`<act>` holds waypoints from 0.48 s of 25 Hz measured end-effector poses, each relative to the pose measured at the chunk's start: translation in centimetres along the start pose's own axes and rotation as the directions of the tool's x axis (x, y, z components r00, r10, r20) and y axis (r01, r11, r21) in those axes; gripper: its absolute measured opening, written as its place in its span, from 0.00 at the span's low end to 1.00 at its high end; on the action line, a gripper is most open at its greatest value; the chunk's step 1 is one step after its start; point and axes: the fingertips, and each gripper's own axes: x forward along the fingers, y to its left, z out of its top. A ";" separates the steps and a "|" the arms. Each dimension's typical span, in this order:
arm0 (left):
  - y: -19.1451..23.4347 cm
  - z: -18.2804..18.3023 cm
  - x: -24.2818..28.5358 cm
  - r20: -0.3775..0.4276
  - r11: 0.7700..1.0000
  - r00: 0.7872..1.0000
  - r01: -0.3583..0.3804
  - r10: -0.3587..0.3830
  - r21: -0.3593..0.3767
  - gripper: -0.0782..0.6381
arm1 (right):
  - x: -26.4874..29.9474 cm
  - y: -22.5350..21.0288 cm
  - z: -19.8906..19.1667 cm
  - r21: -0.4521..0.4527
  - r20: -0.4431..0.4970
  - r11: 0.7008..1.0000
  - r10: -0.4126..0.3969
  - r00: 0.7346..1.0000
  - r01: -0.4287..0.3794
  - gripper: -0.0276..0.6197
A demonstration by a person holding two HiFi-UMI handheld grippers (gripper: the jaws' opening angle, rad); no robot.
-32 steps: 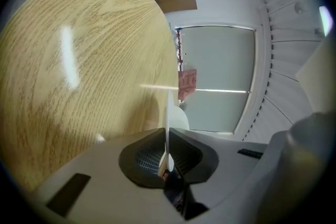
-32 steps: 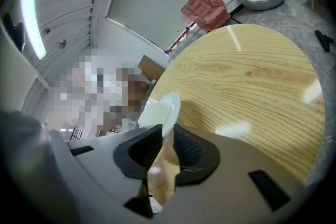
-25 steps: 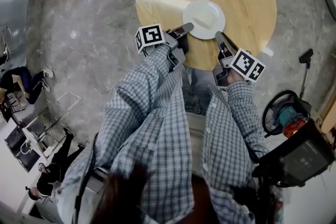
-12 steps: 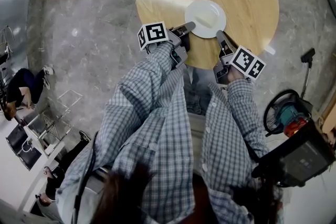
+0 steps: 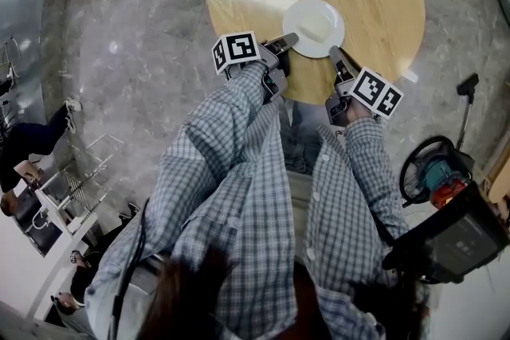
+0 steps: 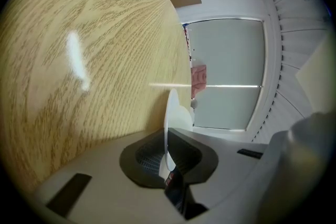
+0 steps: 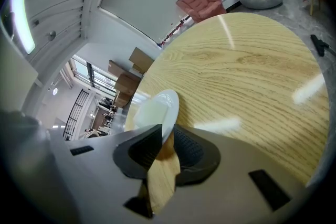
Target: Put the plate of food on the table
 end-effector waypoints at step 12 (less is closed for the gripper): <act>0.3 0.1 0.3 0.003 1.000 1.000 -0.006 0.006 0.015 0.13 | -0.1 -0.6 -0.2 -0.023 0.002 1.000 -0.019 1.000 0.019 0.16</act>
